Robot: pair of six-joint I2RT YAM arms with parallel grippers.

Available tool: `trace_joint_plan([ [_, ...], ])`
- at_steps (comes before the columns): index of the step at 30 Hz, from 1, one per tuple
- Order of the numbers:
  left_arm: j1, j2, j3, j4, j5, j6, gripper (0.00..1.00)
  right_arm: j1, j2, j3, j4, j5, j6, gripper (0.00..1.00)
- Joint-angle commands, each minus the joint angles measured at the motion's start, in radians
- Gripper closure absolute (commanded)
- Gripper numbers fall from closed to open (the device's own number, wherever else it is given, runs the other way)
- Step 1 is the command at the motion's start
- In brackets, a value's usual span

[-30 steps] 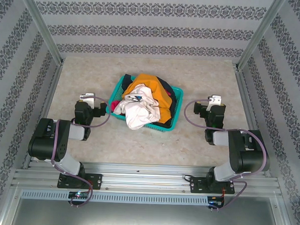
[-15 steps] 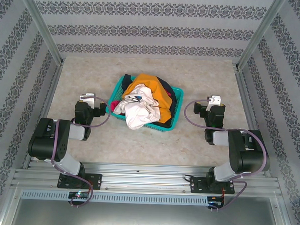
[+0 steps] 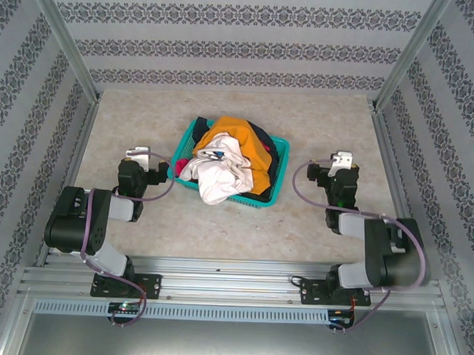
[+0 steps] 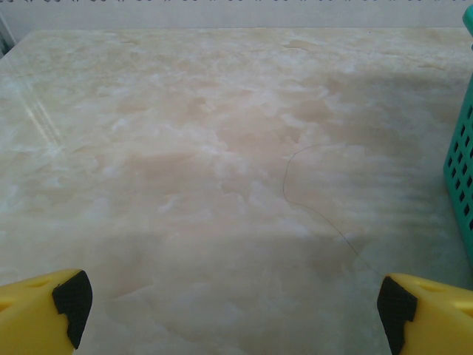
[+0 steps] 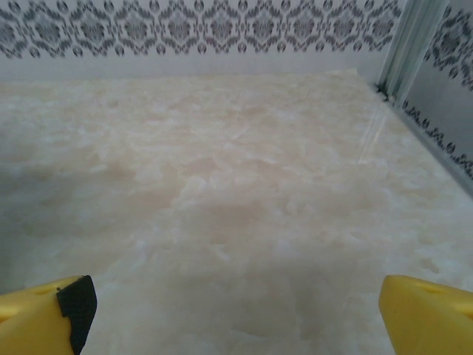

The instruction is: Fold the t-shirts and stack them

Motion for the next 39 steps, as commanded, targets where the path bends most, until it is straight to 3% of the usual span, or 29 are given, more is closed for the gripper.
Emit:
trace_joint_plan([
  [1, 0.003, 0.004, 0.004, 0.01, -0.013, 0.009, 0.0, -0.002, -0.129, -0.015, -0.095, -0.038, 0.005, 0.02],
  [4, 0.004, 0.004, 0.001, 0.015, -0.022, 0.006, 0.0, 0.007, -0.246, 0.004, -0.252, -0.077, 0.058, 0.02],
  [10, 0.004, 0.001, -0.013, 0.039, -0.045, -0.005, 0.0, 0.052, -0.385, 0.127, -0.574, -0.114, 0.356, 0.02],
  [17, 0.002, -0.151, -0.154, 0.177, -0.178, -0.047, 0.0, 0.278, -0.357, 0.324, -0.9, -0.012, 0.398, 0.02],
  [20, 0.002, -0.341, -0.168, 0.048, -0.218, -0.057, 0.0, 0.366, -0.3, 0.373, -0.961, 0.029, 0.319, 0.02],
  [24, 0.002, -0.604, -0.09, -0.331, -0.216, -0.038, 0.0, 0.395, -0.207, 0.416, -1.027, 0.04, 0.359, 0.03],
  [31, -0.021, -0.804, 0.019, -0.721, -0.068, -0.008, 0.0, 0.413, -0.055, 0.489, -1.061, 0.014, 0.406, 0.32],
  [35, -0.058, -0.814, 0.05, -0.795, -0.04, -0.006, 0.0, 0.392, 0.011, 0.521, -1.069, 0.005, 0.441, 0.55],
  [39, -0.092, -0.791, 0.072, -0.811, -0.03, -0.003, 0.0, 0.351, 0.07, 0.547, -1.07, -0.037, 0.501, 0.65],
])
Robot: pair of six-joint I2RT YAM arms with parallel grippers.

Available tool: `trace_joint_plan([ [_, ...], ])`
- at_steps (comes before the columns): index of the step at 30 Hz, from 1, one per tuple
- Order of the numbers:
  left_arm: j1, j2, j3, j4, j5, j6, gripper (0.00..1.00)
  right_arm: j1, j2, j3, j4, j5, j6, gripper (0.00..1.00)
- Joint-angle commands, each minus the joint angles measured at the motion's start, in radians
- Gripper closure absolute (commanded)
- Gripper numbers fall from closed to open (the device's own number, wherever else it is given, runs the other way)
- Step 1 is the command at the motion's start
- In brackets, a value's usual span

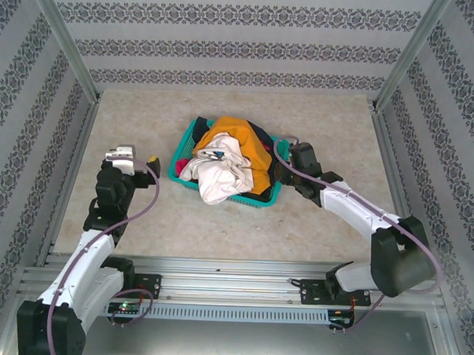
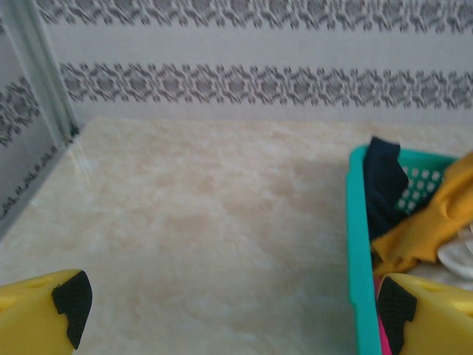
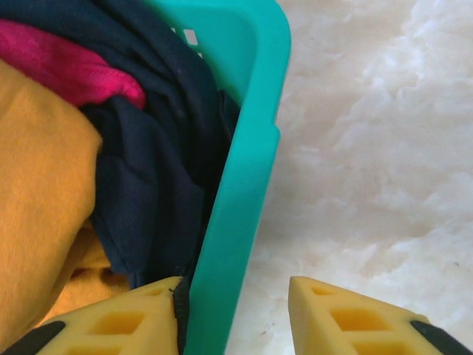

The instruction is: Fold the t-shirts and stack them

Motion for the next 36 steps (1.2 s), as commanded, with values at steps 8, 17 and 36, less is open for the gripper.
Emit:
trace_joint_plan([
  [8, -0.082, 0.068, 0.072, -0.082, 0.042, 0.032, 0.0, -0.072, 0.148, 0.109, -0.026, -0.078, 0.165, 0.85],
  [17, -0.253, 0.125, 0.176, -0.149, 0.107, 0.149, 0.0, -0.114, 0.216, 0.165, -0.019, -0.143, 0.202, 0.79],
  [36, -0.583, 0.405, 0.366, -0.155, 0.086, 0.286, 0.0, -0.32, 0.033, 0.079, 0.043, 0.114, 0.549, 0.96],
])
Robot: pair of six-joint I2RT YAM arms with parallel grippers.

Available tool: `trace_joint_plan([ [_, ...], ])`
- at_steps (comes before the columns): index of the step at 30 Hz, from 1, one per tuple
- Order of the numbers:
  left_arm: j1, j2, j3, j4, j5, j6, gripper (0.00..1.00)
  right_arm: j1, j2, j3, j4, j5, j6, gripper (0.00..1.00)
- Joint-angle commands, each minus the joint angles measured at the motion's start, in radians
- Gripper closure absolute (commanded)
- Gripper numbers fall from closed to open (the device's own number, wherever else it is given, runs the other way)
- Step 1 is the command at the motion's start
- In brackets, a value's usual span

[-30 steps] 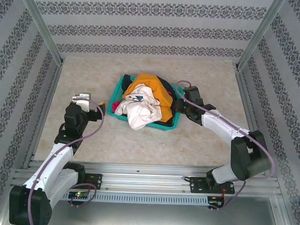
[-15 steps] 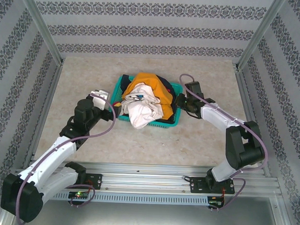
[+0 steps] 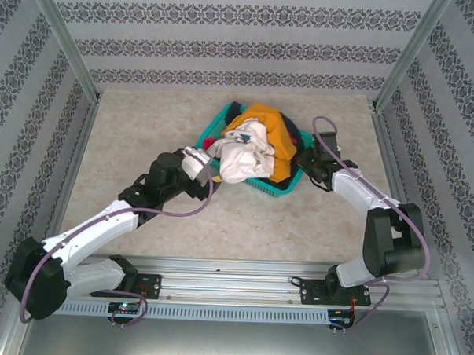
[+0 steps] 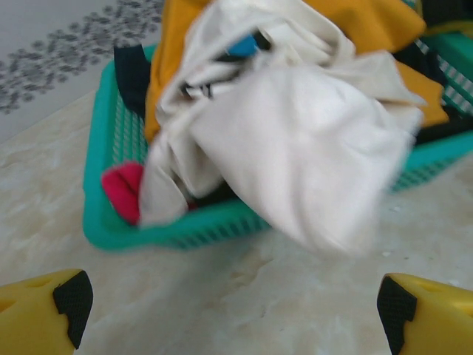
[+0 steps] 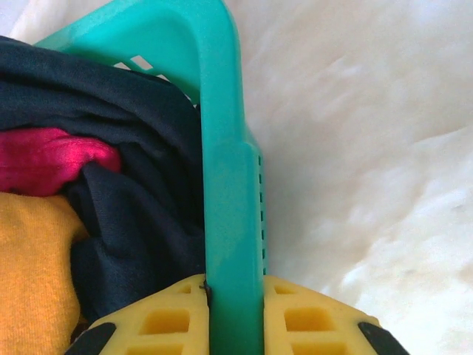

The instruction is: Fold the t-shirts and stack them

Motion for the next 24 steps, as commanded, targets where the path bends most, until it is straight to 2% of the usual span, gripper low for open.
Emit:
trace_joint_plan([
  [1, -0.072, 0.068, 0.067, 0.02, 0.003, 0.06, 0.0, -0.078, -0.064, 0.004, 0.046, 0.182, 0.152, 0.96],
  [6, -0.172, 0.214, 0.148, 0.084, 0.021, 0.05, 0.0, -0.182, -0.071, -0.006, 0.054, 0.186, 0.165, 0.96],
  [11, -0.228, 0.353, 0.224, 0.178, 0.053, -0.01, 0.0, -0.282, -0.079, -0.033, 0.073, 0.173, 0.187, 0.99],
  [17, -0.251, 0.456, 0.301, 0.203, 0.095, -0.029, 0.0, -0.357, -0.047, -0.04, 0.111, 0.176, 0.223, 1.0],
  [24, -0.251, 0.494, 0.335, 0.203, 0.092, -0.053, 0.0, -0.414, -0.026, -0.067, 0.176, 0.227, 0.299, 1.0],
])
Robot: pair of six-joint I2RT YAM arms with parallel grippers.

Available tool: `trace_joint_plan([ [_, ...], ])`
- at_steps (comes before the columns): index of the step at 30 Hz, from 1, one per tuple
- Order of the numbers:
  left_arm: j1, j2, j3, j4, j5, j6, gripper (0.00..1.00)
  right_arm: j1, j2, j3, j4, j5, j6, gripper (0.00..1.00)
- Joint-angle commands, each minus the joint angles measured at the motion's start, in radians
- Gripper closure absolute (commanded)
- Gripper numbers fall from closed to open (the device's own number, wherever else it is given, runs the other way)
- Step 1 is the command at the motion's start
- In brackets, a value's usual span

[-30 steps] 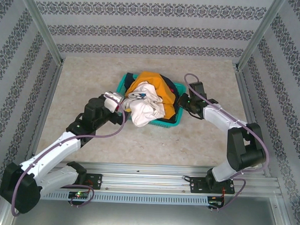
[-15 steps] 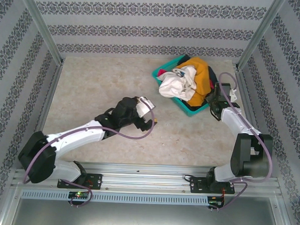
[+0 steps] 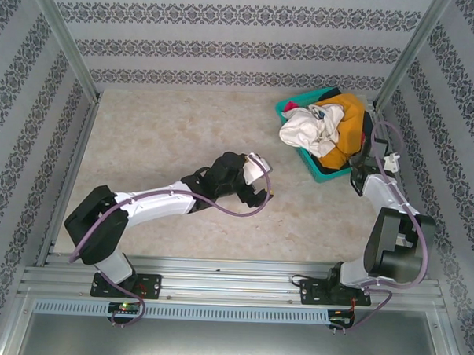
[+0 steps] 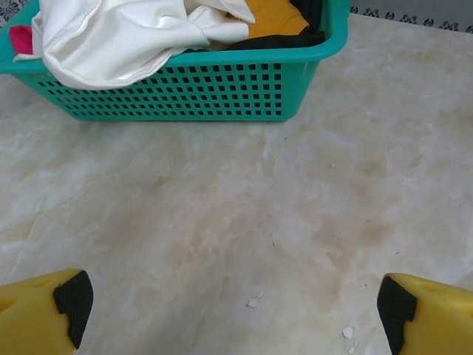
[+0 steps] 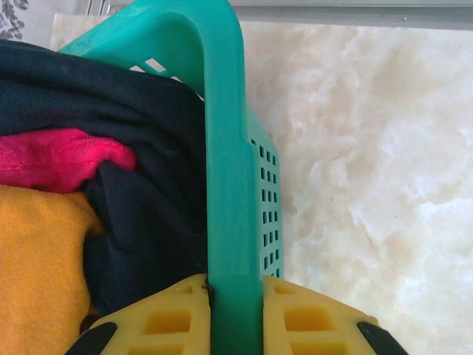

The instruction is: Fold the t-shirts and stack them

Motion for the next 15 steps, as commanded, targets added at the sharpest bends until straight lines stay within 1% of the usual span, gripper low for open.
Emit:
trace_joint_plan([
  [1, -0.012, 0.011, 0.036, 0.049, 0.02, -0.025, 0.0, -0.042, 0.003, -0.006, 0.104, 0.111, 0.087, 1.0],
  [6, -0.013, 0.023, 0.033, 0.057, 0.025, -0.043, 0.0, -0.085, 0.04, -0.008, 0.139, 0.1, 0.114, 1.0],
  [12, -0.015, 0.054, 0.052, 0.073, 0.058, -0.065, 0.0, -0.091, 0.087, 0.009, 0.156, 0.104, 0.158, 1.0],
  [15, -0.015, 0.07, 0.051, 0.127, 0.061, -0.105, 0.0, -0.096, 0.118, 0.032, 0.162, 0.108, 0.163, 1.0],
])
